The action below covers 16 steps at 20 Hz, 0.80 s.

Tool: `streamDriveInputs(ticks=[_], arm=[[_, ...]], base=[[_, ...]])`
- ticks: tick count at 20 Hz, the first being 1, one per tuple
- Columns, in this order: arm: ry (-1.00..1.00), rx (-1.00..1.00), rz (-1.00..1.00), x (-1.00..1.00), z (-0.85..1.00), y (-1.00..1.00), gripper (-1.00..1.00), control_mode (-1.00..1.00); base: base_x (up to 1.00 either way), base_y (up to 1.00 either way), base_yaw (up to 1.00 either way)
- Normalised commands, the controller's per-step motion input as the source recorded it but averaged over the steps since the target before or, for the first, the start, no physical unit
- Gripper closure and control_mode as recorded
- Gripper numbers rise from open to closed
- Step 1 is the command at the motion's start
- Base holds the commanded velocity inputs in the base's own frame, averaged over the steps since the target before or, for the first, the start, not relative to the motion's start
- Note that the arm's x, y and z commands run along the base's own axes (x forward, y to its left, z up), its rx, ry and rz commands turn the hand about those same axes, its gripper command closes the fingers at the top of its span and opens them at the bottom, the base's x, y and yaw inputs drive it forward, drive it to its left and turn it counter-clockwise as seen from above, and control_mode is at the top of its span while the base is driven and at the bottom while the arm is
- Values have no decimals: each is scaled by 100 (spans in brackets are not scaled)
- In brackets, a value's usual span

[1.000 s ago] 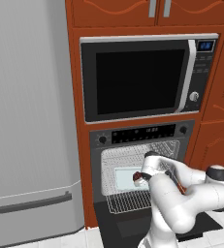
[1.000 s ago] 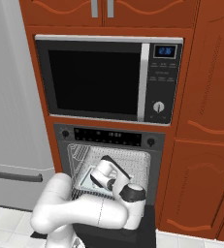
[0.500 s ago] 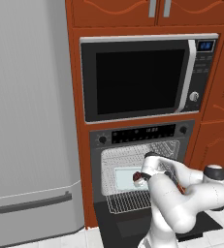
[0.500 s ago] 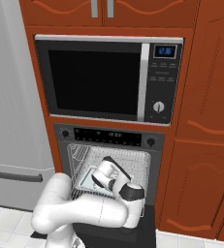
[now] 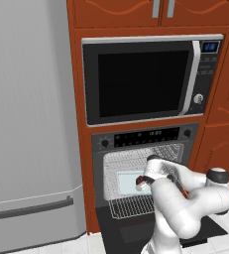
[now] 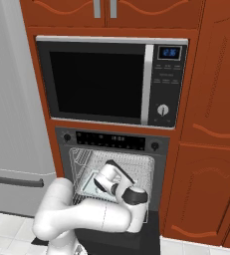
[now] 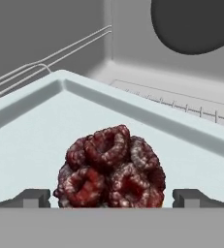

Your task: Take the baked cake out of the oven and place it on the plate for cooling. Then close the oven door.

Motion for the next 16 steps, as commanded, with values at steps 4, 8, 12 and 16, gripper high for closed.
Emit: streamDriveInputs(ticks=[4, 8, 12, 16], arm=[[0, 0, 0, 9, -2, 1, -100, -100], [0, 0, 0, 3, -6, 0, -100, -100], [0, 0, 0, 0, -3, 0, -100, -100], [0, 0, 0, 1, -7, 6, -100, -100]], base=[[0, 0, 0], [0, 0, 0], [0, 0, 0], [0, 0, 0]])
